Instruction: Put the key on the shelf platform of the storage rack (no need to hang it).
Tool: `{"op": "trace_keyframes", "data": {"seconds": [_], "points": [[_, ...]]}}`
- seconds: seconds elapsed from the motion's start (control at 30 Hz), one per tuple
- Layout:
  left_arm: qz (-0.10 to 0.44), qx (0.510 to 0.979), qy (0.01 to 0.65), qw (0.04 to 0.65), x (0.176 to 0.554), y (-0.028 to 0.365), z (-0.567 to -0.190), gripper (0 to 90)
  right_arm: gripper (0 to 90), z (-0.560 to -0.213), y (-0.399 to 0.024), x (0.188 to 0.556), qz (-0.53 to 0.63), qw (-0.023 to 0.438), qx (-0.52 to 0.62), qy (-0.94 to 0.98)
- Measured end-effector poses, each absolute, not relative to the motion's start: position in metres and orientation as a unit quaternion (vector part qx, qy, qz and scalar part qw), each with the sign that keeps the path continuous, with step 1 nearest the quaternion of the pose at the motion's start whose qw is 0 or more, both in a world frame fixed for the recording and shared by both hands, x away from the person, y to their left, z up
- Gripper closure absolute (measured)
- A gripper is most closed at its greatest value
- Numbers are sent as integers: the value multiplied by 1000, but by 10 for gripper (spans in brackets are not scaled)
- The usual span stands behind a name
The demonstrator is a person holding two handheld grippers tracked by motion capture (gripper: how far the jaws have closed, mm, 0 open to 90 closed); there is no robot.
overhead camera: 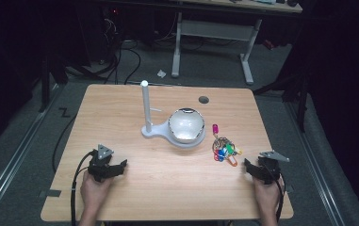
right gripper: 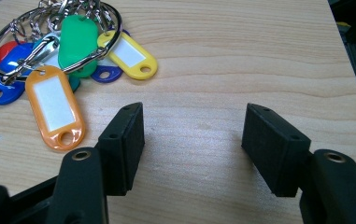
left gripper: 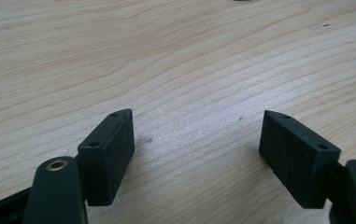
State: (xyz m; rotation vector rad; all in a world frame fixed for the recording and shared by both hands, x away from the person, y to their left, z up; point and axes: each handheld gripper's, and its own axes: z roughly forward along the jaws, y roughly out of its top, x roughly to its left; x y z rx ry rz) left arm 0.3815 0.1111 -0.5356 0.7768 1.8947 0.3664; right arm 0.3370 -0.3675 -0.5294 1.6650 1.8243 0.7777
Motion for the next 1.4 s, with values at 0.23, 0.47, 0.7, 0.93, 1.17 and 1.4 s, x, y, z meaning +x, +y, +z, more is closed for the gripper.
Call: {"op": "trace_keyframes", "data": {"seconds": [0.23, 0.47, 0.7, 0.93, 1.17, 1.4], "points": [[152, 321, 786, 506, 382, 111, -536, 269, 388, -529, -367, 337, 286, 273, 619, 678], [152, 321, 786, 506, 382, 111, -536, 270, 387, -529, -367, 337, 287, 273, 619, 678], [152, 321, 786, 506, 382, 111, -535, 270, 387, -529, -367, 337, 287, 273, 619, 678], [152, 322, 785, 506, 382, 111, -536, 270, 392, -529, -367, 337, 288, 274, 618, 678], [153, 324, 784, 506, 382, 112, -536, 268, 391, -529, -367, 337, 289, 273, 617, 679], [153, 326, 783, 507, 381, 112, -536, 269, 399, -529, -367, 336, 288, 270, 619, 679]]}}
